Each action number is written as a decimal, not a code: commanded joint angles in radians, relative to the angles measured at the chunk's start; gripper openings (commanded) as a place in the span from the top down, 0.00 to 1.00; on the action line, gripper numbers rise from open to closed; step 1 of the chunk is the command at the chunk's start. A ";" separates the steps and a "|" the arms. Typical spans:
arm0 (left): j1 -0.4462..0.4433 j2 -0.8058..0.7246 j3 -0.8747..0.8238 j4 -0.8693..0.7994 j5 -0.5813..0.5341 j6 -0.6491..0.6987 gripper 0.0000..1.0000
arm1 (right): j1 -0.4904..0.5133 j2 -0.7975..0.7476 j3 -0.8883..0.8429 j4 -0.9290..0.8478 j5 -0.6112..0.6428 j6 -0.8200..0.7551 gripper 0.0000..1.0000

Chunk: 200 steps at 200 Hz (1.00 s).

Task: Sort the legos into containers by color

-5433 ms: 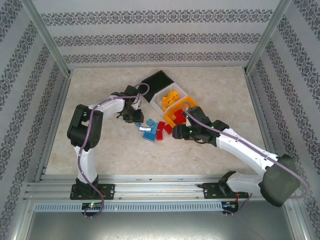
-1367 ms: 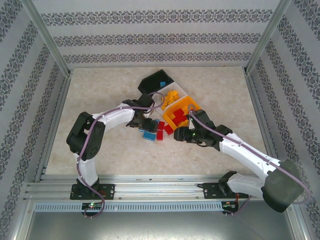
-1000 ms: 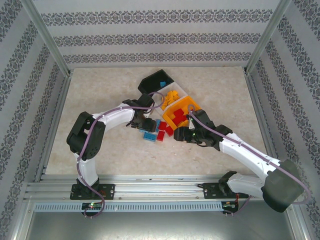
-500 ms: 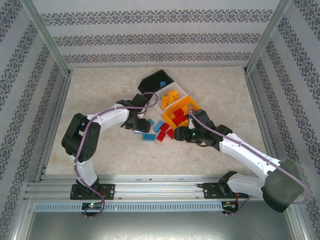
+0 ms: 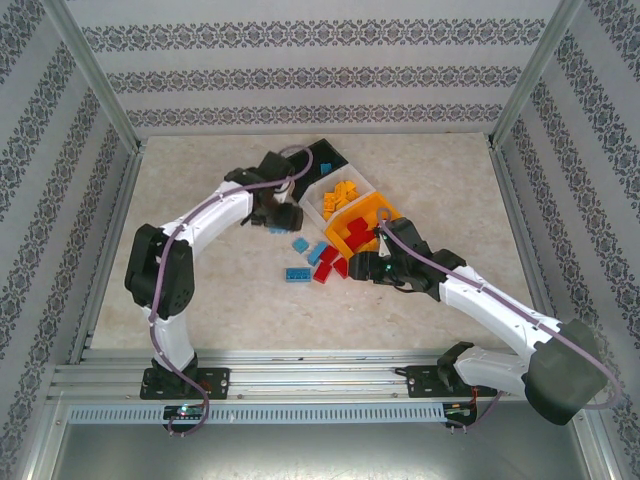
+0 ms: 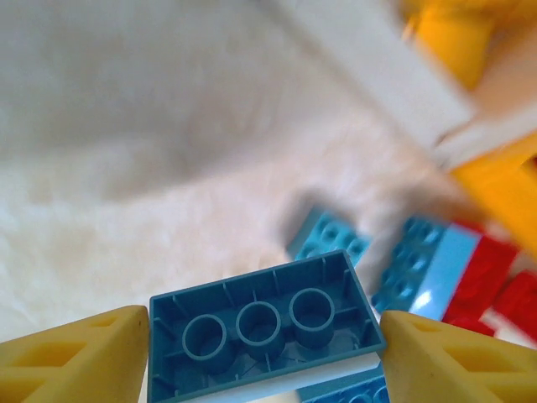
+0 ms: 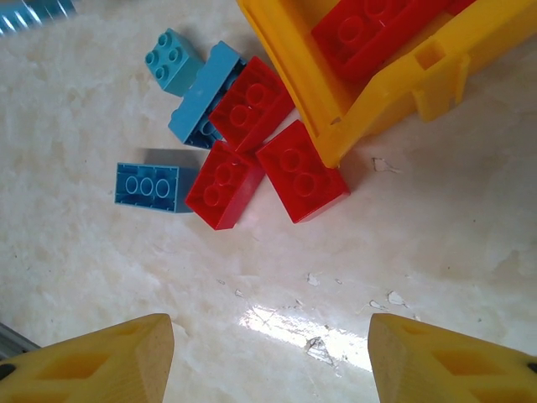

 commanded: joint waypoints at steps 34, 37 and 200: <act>0.058 0.245 0.442 -0.106 0.044 0.016 0.29 | -0.025 -0.010 -0.007 -0.020 0.001 -0.006 0.37; 0.058 0.265 0.469 -0.109 0.045 0.017 0.29 | -0.026 -0.012 -0.007 -0.021 0.002 -0.006 0.37; 0.071 0.457 0.716 -0.085 0.076 0.024 0.05 | -0.036 -0.025 -0.025 -0.019 -0.004 0.010 0.37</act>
